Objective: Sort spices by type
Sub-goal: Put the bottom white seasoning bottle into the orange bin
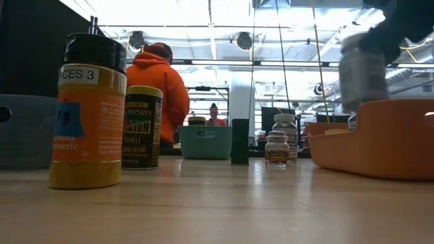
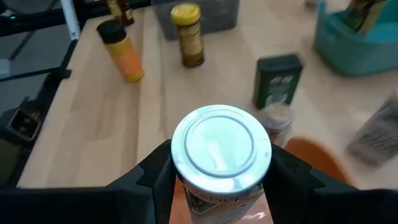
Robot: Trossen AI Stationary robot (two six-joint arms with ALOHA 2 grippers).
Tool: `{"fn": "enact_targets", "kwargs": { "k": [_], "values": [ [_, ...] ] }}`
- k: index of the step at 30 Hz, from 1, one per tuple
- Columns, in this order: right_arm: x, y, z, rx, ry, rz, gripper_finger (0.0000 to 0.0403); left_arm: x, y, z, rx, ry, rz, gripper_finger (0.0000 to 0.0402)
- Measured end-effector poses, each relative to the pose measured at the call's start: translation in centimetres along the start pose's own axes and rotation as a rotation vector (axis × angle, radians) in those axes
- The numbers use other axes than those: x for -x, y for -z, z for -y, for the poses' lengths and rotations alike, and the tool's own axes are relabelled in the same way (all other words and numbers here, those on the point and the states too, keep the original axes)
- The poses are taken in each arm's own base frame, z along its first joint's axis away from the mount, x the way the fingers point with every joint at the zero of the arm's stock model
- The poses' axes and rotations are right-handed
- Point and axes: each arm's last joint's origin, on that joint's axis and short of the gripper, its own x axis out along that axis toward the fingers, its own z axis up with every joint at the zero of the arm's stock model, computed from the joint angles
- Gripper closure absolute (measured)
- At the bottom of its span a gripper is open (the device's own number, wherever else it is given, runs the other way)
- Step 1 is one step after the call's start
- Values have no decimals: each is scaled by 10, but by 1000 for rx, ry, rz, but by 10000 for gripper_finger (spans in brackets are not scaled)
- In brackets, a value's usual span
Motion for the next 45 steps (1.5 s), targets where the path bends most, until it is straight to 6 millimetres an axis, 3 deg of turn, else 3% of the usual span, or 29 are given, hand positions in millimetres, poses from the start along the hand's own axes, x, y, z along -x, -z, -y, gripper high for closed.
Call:
{"fn": "enact_targets", "kwargs": {
  "k": [10, 22, 29, 45],
  "values": [
    [-2, 37, -6, -19, -41, -48, 233, 52, -27, -15, 56, 19, 91, 57],
    [1, 65, -6, -42, 10, -10, 233, 114, 1, -1, 178, -70, 253, 57],
    [2, 73, -3, -65, 26, -53, 233, 133, -3, 6, 167, -126, 247, 57],
    [2, 79, -1, -45, 61, -90, 222, 149, -18, 10, 230, -167, 339, 57]
  ]
}}
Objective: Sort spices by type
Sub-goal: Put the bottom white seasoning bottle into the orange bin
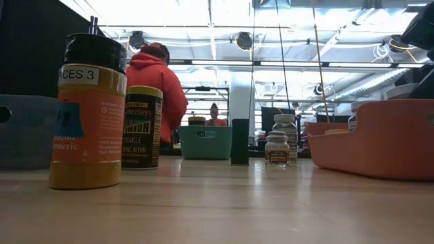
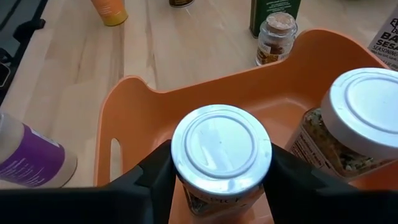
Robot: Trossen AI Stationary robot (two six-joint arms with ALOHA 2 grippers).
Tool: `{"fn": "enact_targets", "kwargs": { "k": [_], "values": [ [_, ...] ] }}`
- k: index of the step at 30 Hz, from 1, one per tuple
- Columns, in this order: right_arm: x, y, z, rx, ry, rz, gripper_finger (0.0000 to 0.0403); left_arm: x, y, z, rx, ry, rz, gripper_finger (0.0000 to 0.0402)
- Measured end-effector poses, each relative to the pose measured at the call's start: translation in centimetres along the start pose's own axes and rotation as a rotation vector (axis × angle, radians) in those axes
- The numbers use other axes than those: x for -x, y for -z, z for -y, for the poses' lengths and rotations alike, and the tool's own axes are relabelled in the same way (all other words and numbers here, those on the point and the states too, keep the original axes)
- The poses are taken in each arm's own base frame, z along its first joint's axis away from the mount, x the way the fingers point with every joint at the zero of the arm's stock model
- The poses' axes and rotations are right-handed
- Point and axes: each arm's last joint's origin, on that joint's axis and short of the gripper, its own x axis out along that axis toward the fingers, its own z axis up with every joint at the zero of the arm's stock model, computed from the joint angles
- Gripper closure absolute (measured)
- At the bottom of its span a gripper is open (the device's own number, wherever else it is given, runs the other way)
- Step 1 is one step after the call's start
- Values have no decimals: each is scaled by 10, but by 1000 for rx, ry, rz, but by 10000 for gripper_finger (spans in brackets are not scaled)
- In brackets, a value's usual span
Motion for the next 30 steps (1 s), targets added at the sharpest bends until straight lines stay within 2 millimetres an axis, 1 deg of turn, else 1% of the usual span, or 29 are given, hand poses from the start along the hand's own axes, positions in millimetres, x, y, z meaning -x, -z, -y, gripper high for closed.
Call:
{"fn": "enact_targets", "kwargs": {
  "k": [3, 5, 11, 14, 23, 30],
  "values": [
    [-1, 1, -1, -8, 9, -2, 193, 0, 0, 0, 0, -1, -1, 57],
    [-2, 1, -1, -15, 13, -4, 185, 0, 0, 0, 0, -1, -1, 57],
    [-3, 1, -3, -28, -7, -16, 201, 0, 0, 0, -1, -1, -1, 57],
    [-3, 1, -3, -44, -14, -20, 202, 0, 0, 0, -1, -1, -1, 57],
    [-3, 1, -4, -29, -29, -30, 158, 0, 0, 0, -3, -1, -2, 57],
    [-2, 0, -5, -38, -34, -21, 150, 0, 0, 0, -5, -7, -5, 57]
  ]
}}
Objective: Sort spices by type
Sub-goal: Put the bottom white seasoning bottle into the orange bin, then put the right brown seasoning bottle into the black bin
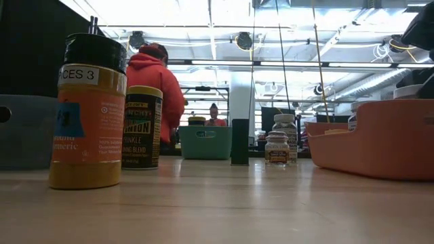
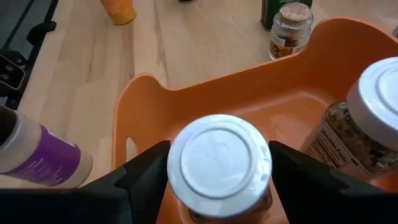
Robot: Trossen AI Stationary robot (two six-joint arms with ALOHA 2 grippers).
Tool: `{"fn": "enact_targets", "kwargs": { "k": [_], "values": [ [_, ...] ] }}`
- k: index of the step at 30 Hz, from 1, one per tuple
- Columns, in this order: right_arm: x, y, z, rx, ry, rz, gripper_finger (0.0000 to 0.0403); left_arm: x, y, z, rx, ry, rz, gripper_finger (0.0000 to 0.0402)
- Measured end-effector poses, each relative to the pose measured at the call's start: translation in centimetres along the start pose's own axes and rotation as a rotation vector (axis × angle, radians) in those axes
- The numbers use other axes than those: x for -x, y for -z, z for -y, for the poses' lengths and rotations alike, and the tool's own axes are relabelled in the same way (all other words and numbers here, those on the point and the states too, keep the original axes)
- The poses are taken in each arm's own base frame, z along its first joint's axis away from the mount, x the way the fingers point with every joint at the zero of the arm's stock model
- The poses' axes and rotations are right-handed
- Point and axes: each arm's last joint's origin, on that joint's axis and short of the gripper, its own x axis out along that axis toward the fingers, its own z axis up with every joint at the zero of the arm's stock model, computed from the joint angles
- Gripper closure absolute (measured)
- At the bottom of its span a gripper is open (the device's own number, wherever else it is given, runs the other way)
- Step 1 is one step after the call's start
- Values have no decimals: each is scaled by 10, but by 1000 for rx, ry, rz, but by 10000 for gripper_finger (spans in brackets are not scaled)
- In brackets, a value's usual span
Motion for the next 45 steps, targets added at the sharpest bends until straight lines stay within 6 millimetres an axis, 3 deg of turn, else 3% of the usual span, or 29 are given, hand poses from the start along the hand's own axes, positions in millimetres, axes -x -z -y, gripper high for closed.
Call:
{"fn": "enact_targets", "kwargs": {
  "k": [11, 18, 31, 36, 45],
  "values": [
    [14, -21, -10, 44, 20, 0, 150, 0, 1, 0, -4, -5, -7, 57],
    [33, -54, -18, 64, 85, 71, 149, 0, 6, 1, -37, -32, -63, 57],
    [51, -137, -19, 74, 185, 207, 149, 12, 41, -7, -183, -544, -403, 57],
    [41, -162, -15, 64, 218, 163, 149, 17, 56, -4, -155, -404, -452, 57],
    [14, -199, -1, 21, 305, -51, 149, 31, 82, 0, 76, -126, -685, 57]
  ]
}}
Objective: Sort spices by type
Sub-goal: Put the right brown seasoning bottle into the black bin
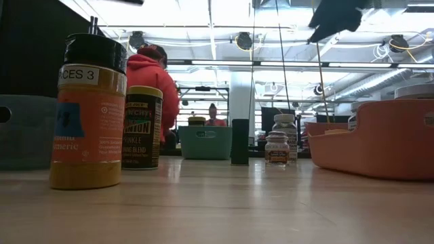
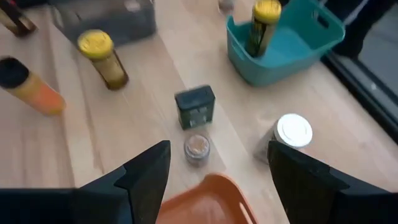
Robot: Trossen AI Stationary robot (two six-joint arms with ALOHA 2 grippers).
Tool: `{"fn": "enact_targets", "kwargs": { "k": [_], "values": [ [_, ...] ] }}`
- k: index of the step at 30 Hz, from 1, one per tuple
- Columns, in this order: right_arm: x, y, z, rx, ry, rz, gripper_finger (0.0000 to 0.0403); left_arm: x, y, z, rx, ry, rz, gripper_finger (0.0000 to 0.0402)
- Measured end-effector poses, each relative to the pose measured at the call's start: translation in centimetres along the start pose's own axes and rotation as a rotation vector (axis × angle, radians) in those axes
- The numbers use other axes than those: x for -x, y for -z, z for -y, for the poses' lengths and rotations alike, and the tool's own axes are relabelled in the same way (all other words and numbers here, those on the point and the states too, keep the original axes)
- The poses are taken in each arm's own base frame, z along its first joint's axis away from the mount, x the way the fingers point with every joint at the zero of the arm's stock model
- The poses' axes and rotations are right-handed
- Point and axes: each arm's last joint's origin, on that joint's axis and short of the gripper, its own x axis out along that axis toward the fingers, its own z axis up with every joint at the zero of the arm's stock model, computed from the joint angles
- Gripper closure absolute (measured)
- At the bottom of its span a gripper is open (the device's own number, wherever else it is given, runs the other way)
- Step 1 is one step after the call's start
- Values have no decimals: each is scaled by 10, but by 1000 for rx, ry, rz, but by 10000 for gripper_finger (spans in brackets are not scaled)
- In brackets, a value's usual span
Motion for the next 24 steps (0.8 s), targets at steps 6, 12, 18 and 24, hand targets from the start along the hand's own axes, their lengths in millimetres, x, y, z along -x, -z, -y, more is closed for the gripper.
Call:
{"fn": "enact_targets", "kwargs": {
  "k": [6, 12, 18, 24],
  "values": [
    [-32, -14, 6, -7, 19, -189, 149, 1, 16, -7, 66, -15, -142, 57],
    [-69, -19, 4, 119, 18, -301, 149, 1, 17, -9, 49, -31, -152, 57],
    [-104, -18, -2, 278, 15, -367, 149, 1, 17, -11, -9, -88, -114, 57],
    [-122, -17, -11, 482, -99, -374, 149, 1, 16, -11, -26, -103, -103, 57]
  ]
}}
